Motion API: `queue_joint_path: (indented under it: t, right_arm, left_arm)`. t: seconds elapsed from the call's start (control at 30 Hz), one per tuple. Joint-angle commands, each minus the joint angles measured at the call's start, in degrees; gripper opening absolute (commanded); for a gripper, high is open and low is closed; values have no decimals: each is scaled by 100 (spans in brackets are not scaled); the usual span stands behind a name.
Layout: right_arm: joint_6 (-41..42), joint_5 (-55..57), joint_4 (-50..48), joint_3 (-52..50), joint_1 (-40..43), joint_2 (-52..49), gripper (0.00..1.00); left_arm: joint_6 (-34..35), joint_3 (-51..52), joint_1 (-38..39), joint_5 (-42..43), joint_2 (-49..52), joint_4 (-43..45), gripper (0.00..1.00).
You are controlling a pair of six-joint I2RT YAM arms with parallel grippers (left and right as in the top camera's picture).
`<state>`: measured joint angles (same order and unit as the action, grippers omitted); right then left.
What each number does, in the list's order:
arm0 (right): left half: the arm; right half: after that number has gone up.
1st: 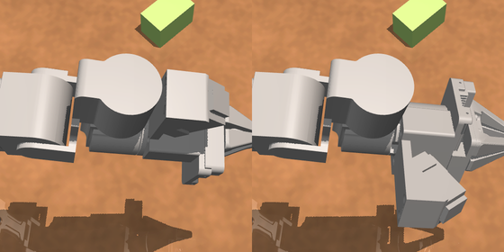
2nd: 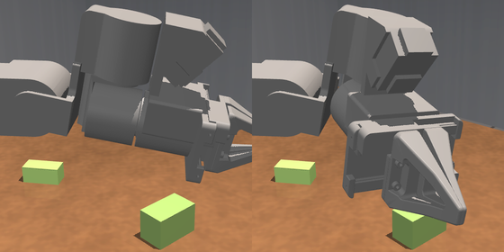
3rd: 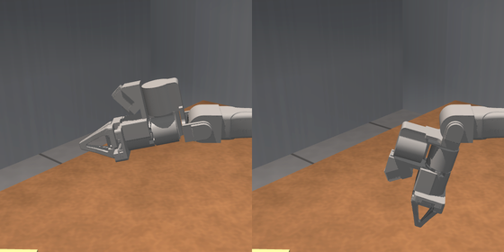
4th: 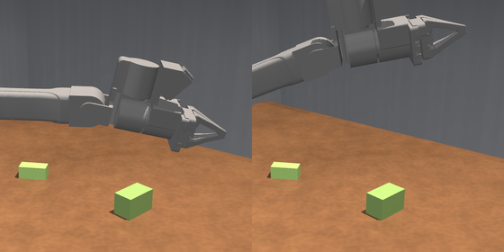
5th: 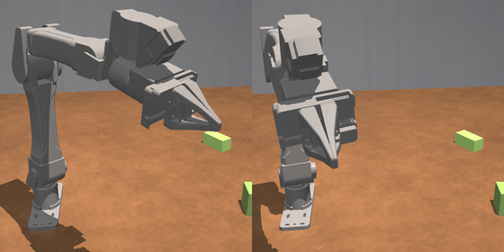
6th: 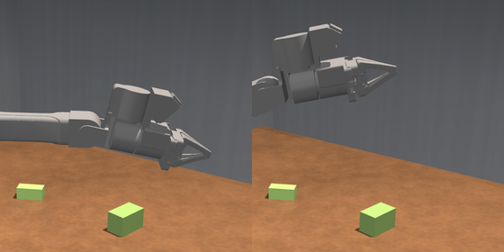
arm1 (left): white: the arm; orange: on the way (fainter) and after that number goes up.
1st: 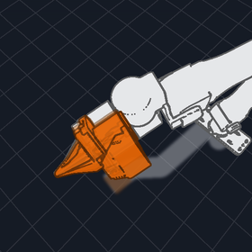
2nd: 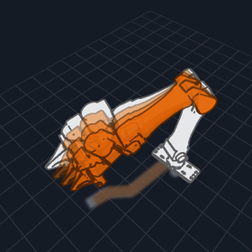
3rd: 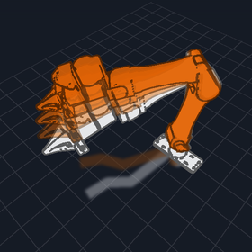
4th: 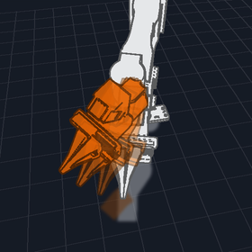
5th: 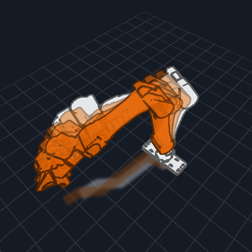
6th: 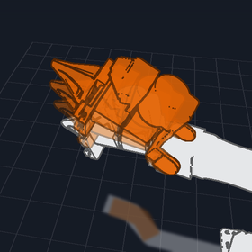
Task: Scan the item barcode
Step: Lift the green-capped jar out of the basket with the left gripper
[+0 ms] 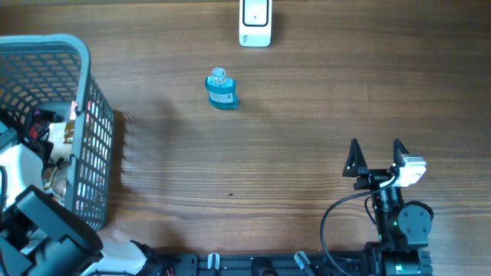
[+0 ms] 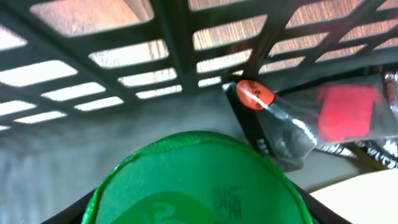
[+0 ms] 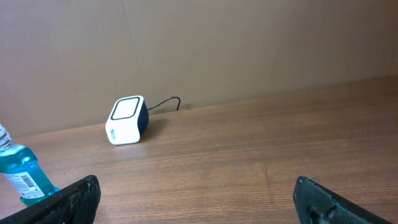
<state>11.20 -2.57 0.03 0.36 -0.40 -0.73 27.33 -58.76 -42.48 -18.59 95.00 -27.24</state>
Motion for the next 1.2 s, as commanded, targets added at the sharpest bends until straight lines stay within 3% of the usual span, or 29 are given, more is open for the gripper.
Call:
queue_joint_path:
  t: [0.0,0.3,0.5,0.73,0.93,1.17]
  right_arm:
    - [-66,-55,-15,-7,-35,31,100]
    - [-66,-55,-15,-7,-35,31,100]
    - [-66,-55,-15,-7,-35,31,100]
    - [-66,-55,-15,-7,-35,31,100]
    - [-66,-55,-15,-7,-35,31,100]
    - [-66,-55,-15,-7,-35,31,100]
  left_arm:
    - [11,26,11,-35,-597,-74,68]
    - [13,26,11,407,-2284,-214,68]
    - [17,26,11,1346,-3600,-210,69]
    - [343,26,157,3132,-4577,-15,70]
    - [688,26,835,4389,-4774,450,71]
    - [769,26,2146,4409,-4688,481,71]
